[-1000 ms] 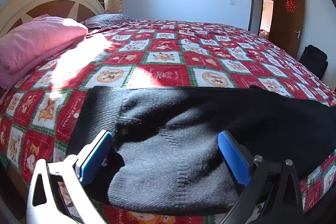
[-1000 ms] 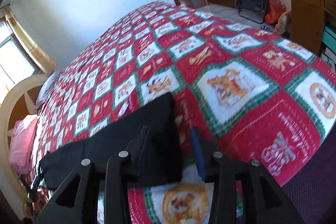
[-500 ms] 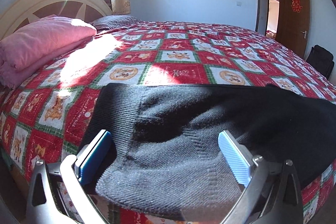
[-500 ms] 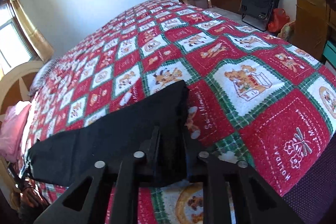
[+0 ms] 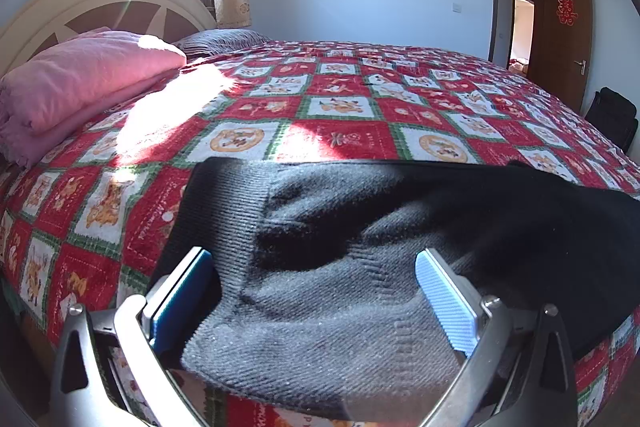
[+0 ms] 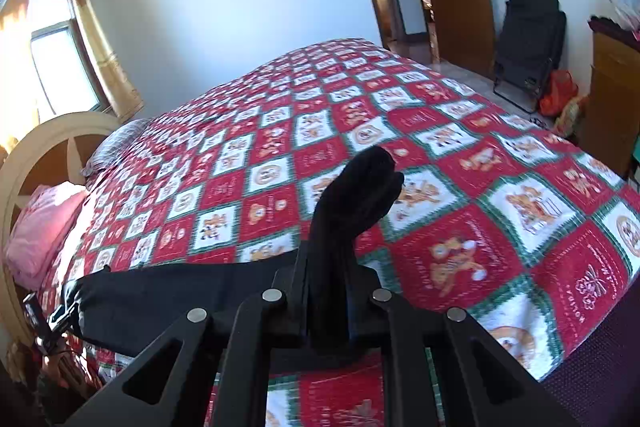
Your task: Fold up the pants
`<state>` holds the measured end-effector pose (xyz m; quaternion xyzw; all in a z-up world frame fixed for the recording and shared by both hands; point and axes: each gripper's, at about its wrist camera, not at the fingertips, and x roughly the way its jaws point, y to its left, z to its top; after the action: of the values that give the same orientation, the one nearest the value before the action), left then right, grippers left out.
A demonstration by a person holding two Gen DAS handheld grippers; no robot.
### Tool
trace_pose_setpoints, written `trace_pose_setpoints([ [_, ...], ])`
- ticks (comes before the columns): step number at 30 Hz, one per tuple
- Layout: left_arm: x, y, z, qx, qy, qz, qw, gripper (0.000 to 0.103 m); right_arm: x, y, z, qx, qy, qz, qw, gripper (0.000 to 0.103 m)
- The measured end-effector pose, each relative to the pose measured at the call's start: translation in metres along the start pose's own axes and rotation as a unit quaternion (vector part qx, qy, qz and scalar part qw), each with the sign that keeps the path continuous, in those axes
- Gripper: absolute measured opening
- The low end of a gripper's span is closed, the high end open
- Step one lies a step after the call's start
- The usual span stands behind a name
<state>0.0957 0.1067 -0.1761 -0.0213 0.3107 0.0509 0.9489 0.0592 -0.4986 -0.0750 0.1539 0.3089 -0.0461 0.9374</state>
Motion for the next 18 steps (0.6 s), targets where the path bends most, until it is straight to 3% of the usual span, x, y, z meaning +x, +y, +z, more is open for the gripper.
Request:
trace_pose_setpoints([
  [8,-0.001,0.0,-0.001,0.0,0.001,0.0,1.0,0.103,0.006,0.069,-0.004,-0.052,0.0,0.039,0.998,0.013],
  [18,-0.002,-0.001,-0.002,0.0,0.001,0.0,1.0,0.103,0.038,0.136,-0.019,-0.096,0.031,0.083,0.991,0.013],
])
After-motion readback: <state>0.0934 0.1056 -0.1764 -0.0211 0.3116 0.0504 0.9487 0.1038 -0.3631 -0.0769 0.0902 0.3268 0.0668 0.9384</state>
